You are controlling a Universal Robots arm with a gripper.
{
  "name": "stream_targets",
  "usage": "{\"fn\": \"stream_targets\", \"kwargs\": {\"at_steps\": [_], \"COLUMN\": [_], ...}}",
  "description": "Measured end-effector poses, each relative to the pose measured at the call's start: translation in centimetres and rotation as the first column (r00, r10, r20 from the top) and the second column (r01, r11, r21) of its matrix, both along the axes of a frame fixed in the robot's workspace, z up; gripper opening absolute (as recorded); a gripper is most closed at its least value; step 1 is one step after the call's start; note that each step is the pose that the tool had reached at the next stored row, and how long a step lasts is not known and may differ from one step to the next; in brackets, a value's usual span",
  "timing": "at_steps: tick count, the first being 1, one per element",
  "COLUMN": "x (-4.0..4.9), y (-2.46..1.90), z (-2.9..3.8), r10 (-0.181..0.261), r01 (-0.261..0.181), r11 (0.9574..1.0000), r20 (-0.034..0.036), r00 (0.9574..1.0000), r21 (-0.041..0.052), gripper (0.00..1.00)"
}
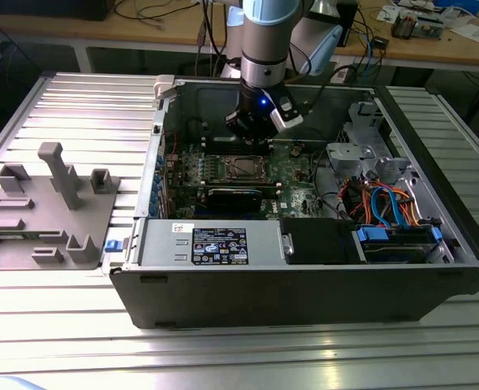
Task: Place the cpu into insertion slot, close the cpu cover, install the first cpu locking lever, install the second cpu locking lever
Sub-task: 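Install the first cpu locking lever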
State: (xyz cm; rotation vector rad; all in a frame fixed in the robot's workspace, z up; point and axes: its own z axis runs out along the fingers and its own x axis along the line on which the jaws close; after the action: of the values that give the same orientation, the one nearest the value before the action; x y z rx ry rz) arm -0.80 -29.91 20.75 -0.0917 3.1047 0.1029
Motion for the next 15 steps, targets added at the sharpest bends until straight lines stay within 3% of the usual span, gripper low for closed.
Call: {"fn": "stream_targets", "kwargs": {"at_steps": [12,15], "x": [0.00,0.00], "y": [-1.09,-1.47], "z": [0.06,0.06], "r10": [0.000,0.000], "r01": [0.000,0.000], "r11": [0.9993,0.9992], "r20": [0.0000,0.0000], "r00": [1.0000,1.0000], "r21": [-0.0370,-0.0402], "gripper": [0.11,0.11]}}
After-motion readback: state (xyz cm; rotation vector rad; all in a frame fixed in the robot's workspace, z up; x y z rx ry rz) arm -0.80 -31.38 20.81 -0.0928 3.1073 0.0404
